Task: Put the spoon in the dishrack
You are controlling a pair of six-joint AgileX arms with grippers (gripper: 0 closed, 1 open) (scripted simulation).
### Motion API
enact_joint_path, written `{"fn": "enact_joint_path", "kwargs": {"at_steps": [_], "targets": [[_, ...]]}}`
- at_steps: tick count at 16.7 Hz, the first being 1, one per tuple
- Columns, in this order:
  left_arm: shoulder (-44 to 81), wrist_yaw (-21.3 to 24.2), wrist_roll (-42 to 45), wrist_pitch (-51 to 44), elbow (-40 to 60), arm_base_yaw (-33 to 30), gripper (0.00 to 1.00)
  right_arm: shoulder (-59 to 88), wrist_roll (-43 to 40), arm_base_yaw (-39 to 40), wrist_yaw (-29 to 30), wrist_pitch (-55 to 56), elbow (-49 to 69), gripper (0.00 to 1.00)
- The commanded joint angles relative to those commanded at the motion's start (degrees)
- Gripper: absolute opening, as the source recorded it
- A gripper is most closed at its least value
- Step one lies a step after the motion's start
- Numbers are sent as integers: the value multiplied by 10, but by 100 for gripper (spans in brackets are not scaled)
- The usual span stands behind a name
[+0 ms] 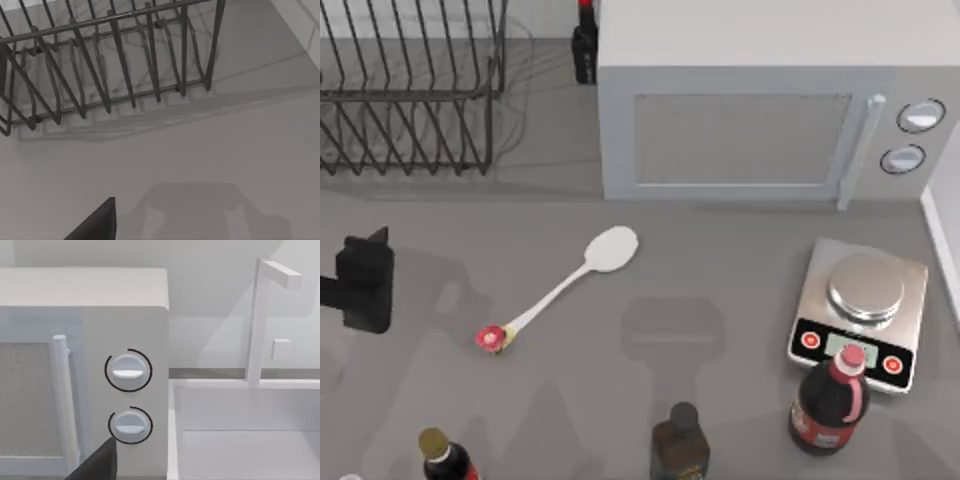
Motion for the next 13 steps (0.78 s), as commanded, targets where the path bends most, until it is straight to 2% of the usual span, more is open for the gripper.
{"fn": "enact_joint_path", "kwargs": {"at_steps": [8, 13], "targets": [[480, 1, 77, -263, 365, -111, 100, 0, 0, 0, 0, 0, 0, 100], [698, 1, 111, -380, 529, -160, 100, 0, 0, 0, 0, 0, 0, 100]]}}
